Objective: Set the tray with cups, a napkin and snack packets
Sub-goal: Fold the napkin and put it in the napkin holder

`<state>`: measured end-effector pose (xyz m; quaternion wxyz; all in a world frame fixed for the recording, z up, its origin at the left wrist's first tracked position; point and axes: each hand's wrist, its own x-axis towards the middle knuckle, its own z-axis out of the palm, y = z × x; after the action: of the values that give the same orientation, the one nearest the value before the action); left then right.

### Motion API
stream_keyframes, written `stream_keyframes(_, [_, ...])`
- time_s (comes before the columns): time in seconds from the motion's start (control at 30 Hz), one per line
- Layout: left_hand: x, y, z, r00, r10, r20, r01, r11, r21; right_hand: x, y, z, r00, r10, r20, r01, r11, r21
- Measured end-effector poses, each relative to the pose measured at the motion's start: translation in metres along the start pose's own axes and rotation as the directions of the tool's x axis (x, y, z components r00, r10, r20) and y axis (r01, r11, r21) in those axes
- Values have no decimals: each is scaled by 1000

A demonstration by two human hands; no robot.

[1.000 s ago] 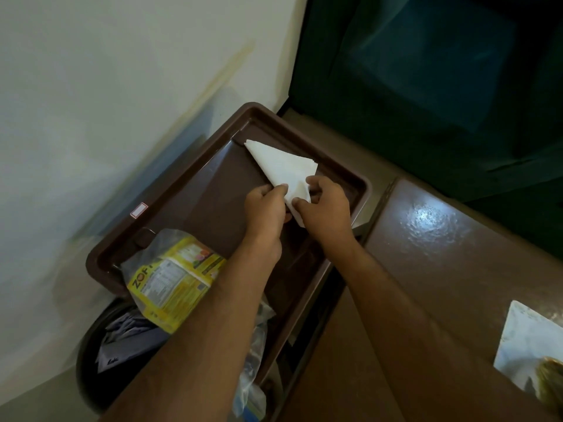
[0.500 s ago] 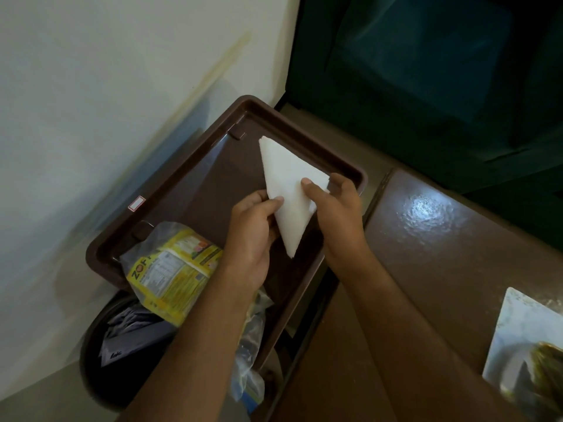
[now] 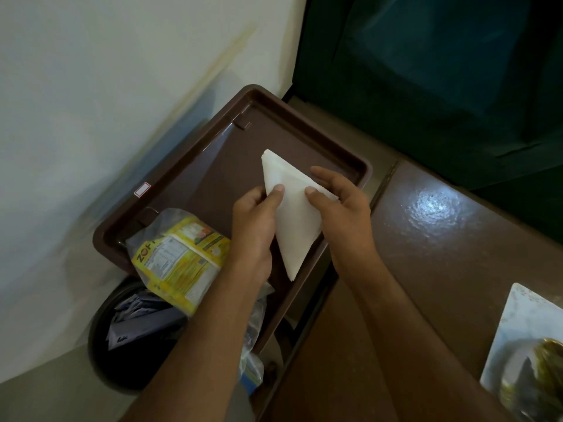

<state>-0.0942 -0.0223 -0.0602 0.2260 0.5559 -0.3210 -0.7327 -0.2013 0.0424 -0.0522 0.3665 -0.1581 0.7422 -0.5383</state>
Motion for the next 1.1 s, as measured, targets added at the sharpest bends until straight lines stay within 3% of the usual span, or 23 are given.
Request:
stream_keyframes(0.2, [-9, -8, 11, 998, 52, 26, -53, 998, 30, -7, 0, -8, 998, -63, 2, 63, 990, -126])
stream_keyframes(0.37, [-16, -13, 19, 997, 72, -3, -72, 995, 67, -13, 5, -27, 987, -157, -29, 152, 981, -124])
stream_keyframes(0.5, [-24, -16, 32, 996, 86, 6, -86, 987, 132, -21, 8, -45, 993, -113, -23, 111, 990, -85])
stream_keyframes(0.7, [-40, -29, 51, 975, 189, 121, -200, 976, 88, -30, 11, -84, 983, -131, -130, 136, 990, 29])
stream_keyframes(0.87, [-66, -49, 73, 929, 294, 225, -336, 925, 178, -46, 17, -122, 981, -161, -110, 165, 986, 28])
stream_keyframes(1.1, [-109, -93, 113, 921, 130, 368, -227, 945, 234, -82, 36, -208, 992, -108, -66, 107, 994, -21])
